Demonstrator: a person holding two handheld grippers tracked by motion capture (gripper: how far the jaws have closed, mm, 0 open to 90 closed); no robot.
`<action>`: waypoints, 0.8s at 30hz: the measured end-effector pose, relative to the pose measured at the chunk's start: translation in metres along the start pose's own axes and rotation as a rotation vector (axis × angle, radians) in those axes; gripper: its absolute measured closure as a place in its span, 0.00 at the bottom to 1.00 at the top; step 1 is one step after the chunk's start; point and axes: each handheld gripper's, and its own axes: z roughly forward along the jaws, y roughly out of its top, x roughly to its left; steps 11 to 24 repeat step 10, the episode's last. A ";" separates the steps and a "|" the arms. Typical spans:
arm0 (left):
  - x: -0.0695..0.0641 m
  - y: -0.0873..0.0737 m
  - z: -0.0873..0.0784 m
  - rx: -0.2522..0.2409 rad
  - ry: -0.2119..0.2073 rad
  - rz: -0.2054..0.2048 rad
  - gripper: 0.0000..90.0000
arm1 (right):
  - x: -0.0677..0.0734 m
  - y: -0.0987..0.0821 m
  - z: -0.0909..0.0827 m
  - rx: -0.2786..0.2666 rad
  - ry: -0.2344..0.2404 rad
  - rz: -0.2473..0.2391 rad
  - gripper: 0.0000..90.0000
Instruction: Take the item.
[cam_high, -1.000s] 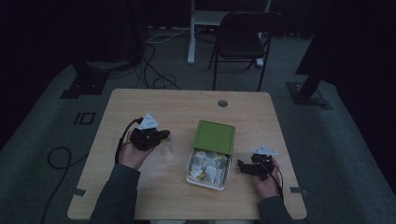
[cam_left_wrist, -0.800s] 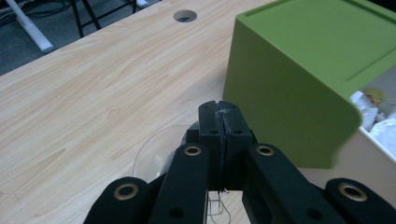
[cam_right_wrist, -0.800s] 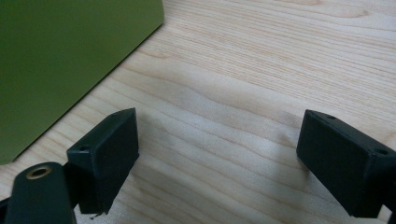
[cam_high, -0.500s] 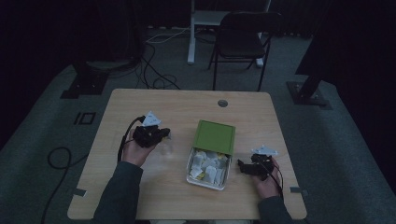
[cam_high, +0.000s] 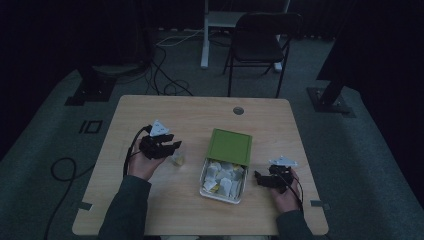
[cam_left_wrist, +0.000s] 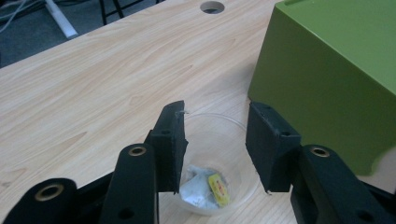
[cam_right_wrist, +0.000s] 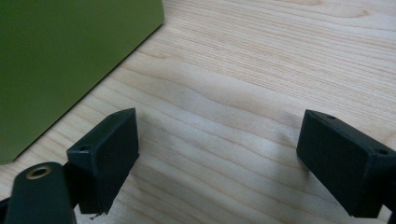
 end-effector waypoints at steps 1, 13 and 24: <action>-0.001 -0.001 -0.003 -0.003 0.008 0.007 0.63 | 0.000 0.000 0.000 0.000 0.000 0.000 0.14; -0.004 -0.007 -0.015 -0.027 0.027 0.014 0.61 | 0.000 0.000 0.000 0.000 0.000 0.001 0.14; -0.004 -0.007 -0.015 -0.027 0.027 0.014 0.61 | 0.000 0.000 0.000 0.000 0.000 0.001 0.14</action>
